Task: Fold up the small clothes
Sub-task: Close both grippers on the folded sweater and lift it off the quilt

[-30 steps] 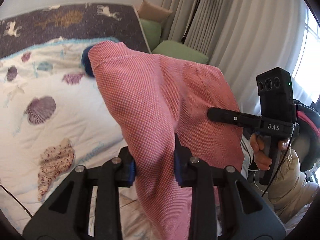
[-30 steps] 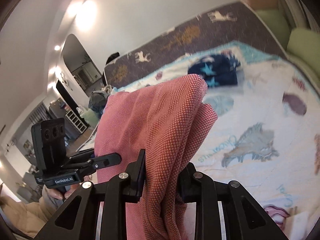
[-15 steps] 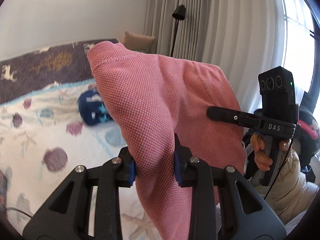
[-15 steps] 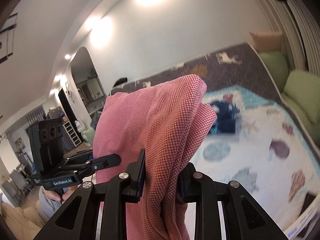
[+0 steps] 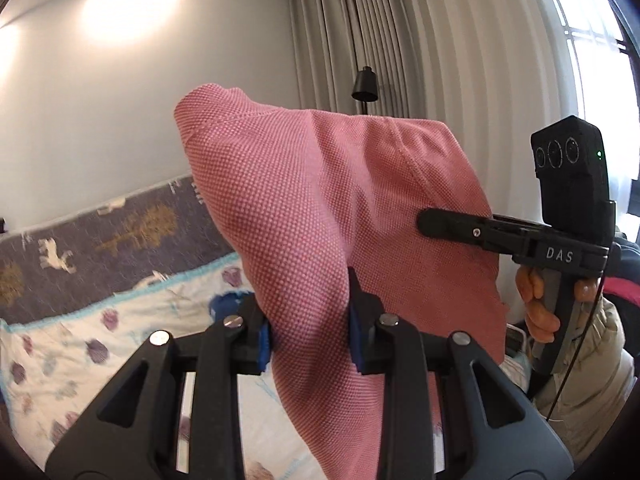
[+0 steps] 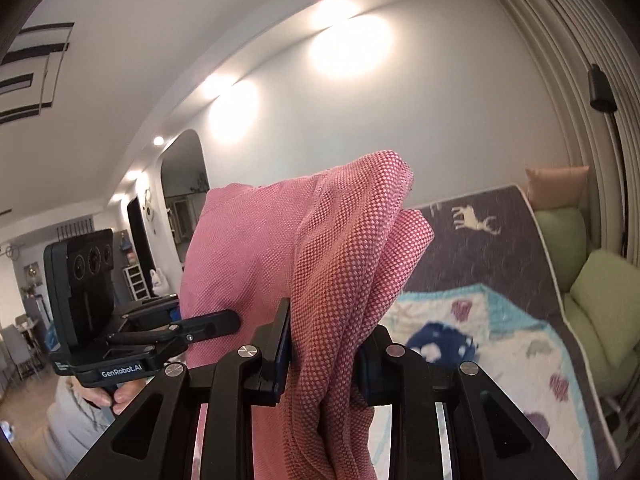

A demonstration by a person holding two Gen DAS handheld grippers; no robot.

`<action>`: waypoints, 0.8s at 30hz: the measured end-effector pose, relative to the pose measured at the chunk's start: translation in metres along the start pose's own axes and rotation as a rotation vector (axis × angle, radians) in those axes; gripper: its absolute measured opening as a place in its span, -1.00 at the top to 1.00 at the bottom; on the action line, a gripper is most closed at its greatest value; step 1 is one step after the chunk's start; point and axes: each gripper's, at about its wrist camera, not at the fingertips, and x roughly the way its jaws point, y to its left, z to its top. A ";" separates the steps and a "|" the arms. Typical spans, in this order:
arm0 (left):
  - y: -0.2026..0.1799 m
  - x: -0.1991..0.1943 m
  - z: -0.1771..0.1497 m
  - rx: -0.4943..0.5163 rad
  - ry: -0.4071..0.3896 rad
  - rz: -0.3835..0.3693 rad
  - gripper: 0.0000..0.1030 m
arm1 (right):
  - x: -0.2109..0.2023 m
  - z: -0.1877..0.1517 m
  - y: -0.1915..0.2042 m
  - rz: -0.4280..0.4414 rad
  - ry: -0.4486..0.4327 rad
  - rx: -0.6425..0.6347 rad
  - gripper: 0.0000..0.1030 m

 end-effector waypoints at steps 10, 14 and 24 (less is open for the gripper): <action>0.032 0.076 0.070 0.093 -0.013 0.160 0.38 | 0.074 0.085 -0.044 -0.067 -0.003 0.051 0.49; 0.068 0.136 0.067 0.065 0.029 0.198 0.38 | 0.130 0.094 -0.073 -0.091 0.034 0.088 0.49; 0.142 0.281 0.011 -0.004 0.116 0.257 0.38 | 0.278 0.060 -0.173 -0.143 0.150 0.166 0.49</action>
